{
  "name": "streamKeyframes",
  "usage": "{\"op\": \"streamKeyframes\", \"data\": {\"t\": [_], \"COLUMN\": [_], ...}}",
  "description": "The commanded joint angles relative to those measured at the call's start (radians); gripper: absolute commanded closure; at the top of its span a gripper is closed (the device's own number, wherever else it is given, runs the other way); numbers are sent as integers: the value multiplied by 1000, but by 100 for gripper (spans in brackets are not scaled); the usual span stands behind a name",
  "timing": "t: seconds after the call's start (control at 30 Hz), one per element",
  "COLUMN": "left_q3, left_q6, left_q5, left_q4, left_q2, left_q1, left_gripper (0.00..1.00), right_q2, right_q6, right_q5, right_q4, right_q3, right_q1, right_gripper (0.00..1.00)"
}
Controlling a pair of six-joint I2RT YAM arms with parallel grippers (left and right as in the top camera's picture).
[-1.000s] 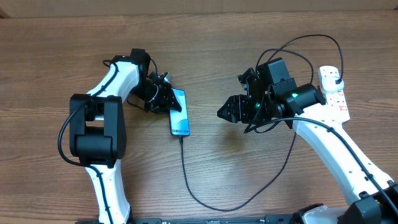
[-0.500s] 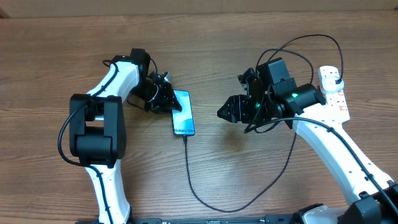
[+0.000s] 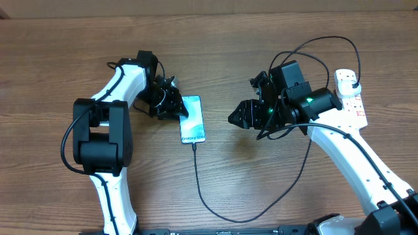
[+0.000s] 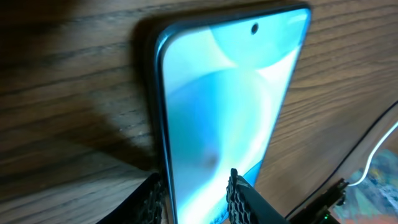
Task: Plug charger to phone and switch on socket
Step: 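Lay the phone flat on the table with the left gripper, then open the left gripper and raise it away from the phone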
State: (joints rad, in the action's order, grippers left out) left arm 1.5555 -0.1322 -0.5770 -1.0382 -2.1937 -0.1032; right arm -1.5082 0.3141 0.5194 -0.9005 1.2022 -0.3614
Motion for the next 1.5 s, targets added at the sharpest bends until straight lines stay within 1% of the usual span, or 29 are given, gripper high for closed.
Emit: {"op": "streamKeyframes", "data": {"t": [0.0,0.1,0.17,0.27,0.4,0.53,0.77,0.8,0.83,0.9,1.0,1.03,1.07,1.1,1.13,1.3,1.47], "left_q3": [-4,-4,-3,13,72,189,387,404,418,439,445,445,445,445,445,444,444], "left_q6": [-3,-3,-3,-3,-6,-6,-6,-6,-6,-6,-14,-14,-14,-14,-14,-14,-14], "left_q5": [39,65,90,122,148,171,170,170,170,169,171,179,198,213,228,279,282], "left_q4": [0,1,2,-5,-41,-112,-190,-193,-194,-195,-193,-193,-196,-198,-204,-225,-225], "left_q2": [6,6,6,6,28,74,215,238,261,313,382,399,415,426,435,434,431], "left_q1": [-2,-2,-1,4,23,55,119,127,135,149,152,152,151,151,151,151,151], "left_gripper": [65,64,67,68,64,63,58,57,53,50,49,41,30,4,0,0,0], "right_q2": [6,6,6,6,6,6,6,6,6,6,6,6,6,6,6,6,6], "right_q6": [-5,-5,-5,-7,-8,-8,-8,-8,-8,-8,-8,-8,-8,-8,-8,-8,-8], "right_q5": [-3,-3,-3,-3,-3,-4,-8,-11,-12,-14,-14,-14,-14,-14,-14,-14,-14], "right_q4": [4,4,3,0,-2,-2,-2,-2,-3,-3,-3,-3,-3,-3,-3,-3,-3], "right_q3": [-5,-5,-5,-5,-5,-5,-5,-5,-5,-5,-5,-5,-5,-5,-5,-5,-5], "right_q1": [3,3,3,3,3,3,3,3,3,3,3,3,3,3,3,3,3], "right_gripper": [41,41,41,41,41,41,41,41,41,41,41,41,41,41,41,41,41]}}
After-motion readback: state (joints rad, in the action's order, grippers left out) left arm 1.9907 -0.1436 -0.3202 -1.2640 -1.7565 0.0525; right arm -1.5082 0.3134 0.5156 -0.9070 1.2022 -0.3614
